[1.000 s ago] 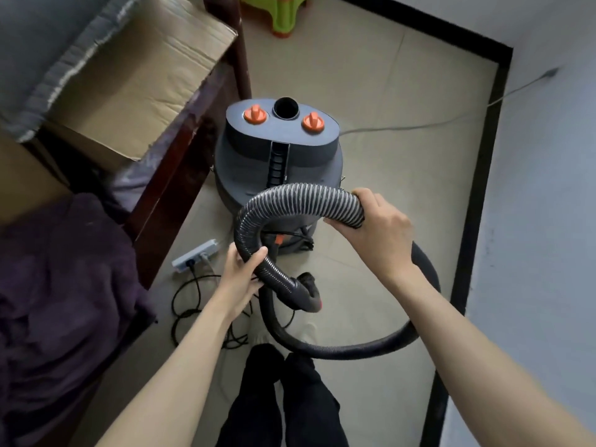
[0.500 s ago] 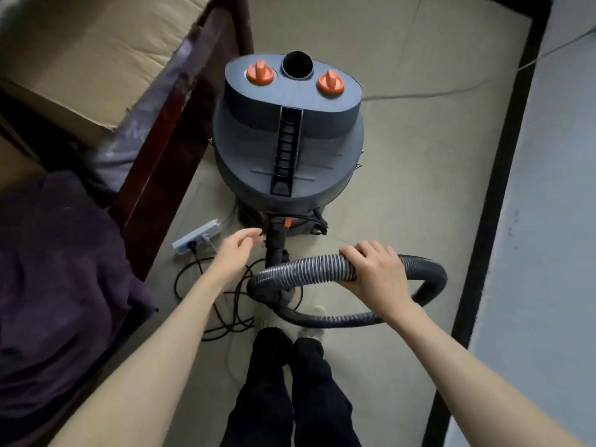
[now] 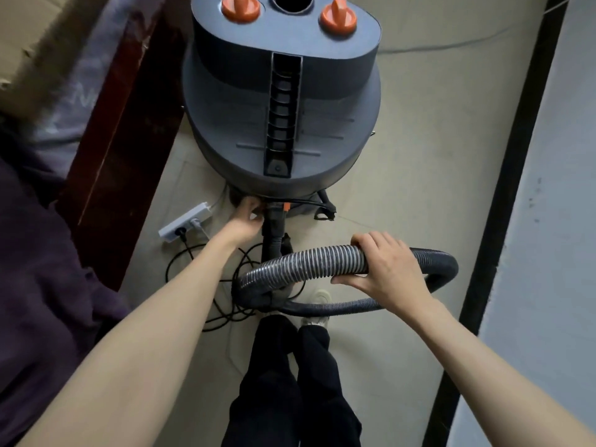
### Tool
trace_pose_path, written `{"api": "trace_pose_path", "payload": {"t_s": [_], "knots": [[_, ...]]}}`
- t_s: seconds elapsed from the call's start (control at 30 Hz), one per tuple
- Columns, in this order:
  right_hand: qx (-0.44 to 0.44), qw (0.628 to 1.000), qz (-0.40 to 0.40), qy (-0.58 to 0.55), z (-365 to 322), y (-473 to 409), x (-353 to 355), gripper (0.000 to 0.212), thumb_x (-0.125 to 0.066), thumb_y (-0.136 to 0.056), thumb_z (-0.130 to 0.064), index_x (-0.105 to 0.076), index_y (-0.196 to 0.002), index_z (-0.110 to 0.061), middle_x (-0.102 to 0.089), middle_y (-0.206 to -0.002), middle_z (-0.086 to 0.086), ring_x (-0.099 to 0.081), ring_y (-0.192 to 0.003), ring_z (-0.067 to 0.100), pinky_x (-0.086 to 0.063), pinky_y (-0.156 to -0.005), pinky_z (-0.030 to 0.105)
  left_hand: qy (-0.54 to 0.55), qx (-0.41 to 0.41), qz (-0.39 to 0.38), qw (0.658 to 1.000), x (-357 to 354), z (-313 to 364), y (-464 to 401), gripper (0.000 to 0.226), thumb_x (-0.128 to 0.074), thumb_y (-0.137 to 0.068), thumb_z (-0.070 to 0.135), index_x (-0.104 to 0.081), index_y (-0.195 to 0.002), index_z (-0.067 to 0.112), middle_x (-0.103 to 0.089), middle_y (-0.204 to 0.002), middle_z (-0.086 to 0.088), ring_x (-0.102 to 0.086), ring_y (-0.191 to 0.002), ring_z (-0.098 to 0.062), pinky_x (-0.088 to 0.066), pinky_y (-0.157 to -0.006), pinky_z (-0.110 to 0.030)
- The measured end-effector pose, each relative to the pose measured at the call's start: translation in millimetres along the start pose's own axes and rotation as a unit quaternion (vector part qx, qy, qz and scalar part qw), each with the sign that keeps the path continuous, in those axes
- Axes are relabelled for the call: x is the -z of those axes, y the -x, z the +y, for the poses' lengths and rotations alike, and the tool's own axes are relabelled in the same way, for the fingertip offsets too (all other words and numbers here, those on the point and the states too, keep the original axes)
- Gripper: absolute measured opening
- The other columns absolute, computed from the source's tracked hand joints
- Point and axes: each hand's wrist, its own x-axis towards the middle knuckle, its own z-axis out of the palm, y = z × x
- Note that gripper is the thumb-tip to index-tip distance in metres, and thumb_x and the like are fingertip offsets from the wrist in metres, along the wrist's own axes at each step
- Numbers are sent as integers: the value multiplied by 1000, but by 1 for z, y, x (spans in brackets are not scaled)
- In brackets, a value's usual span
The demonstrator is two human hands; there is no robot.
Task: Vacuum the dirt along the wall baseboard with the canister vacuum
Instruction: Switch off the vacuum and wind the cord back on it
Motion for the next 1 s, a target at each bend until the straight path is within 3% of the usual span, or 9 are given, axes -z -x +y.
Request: {"api": "trace_pose_path", "payload": {"t_s": [0.13,0.33,0.4,0.47,0.63,0.77,0.87,1.0], "knots": [[-1,1000,0,4,0,0,3,68,-56,-71,-68,-64,-94,-4,-61,-81,10,-59,-73,32,-48,-64,41,-32,-39,4,999,2,-11,-1,28,-59,-90,9,-51,-117,4,-54,-115,-5,-50,-111,-20,-36,-86,-25],[-43,999,30,-5,5,5,9,61,-76,-67,-56,-66,-95,-3,-61,-81,11,-60,-73,34,-48,-66,43,-105,-111,53,987,32,-25,13,14,-61,-91,28,-62,-101,18,-63,-93,6,-55,-88,-13,-39,-78,-27],[-64,997,39,-12,2,6,11,62,-68,-69,-60,-66,-95,-3,-62,-81,12,-60,-74,35,-48,-67,44,-129,-149,88,976,48,-24,27,9,-66,-87,30,-60,-85,24,-59,-76,14,-52,-75,-10,-38,-70,-28],[-91,994,51,-19,-6,6,12,64,-60,-71,-63,-66,-94,-4,-62,-80,11,-60,-74,34,-47,-66,43,-135,-171,119,969,60,-19,47,18,-70,-83,32,-54,-75,30,-55,-68,16,-51,-68,-9,-39,-65,-30],[-173,982,76,-31,-24,1,2,58,-76,-70,-54,-65,-98,-4,-64,-85,12,-59,-79,36,-45,-68,43,-100,-138,117,978,56,1,96,22,-72,-79,37,-55,-66,32,-58,-62,10,-56,-61,-11,-47,-62,-31],[-210,974,75,-36,-37,-6,-6,60,-73,-73,-57,-64,-101,-5,-64,-90,12,-58,-85,35,-40,-71,42,-47,-119,78,989,38,20,117,18,-70,-83,25,-59,-73,16,-60,-62,2,-59,-54,-19,-50,-57,-29],[-230,969,72,-57,-45,-12,-15,62,-69,-76,-59,-62,-107,-6,-64,-98,11,-57,-92,33,-39,-77,42,14,-110,35,993,22,21,129,14,-67,-86,19,-58,-75,15,-60,-60,3,-61,-52,-14,-48,-55,-23],[-242,966,46,-75,-57,-24,-35,67,-63,-80,-63,-57,-120,-10,-62,-111,7,-54,-104,28,-36,-87,38,106,-62,-28,992,8,-5,139,17,-53,-94,10,-63,-87,22,-68,-76,1,-68,-71,-13,-52,-71,-26]]}}
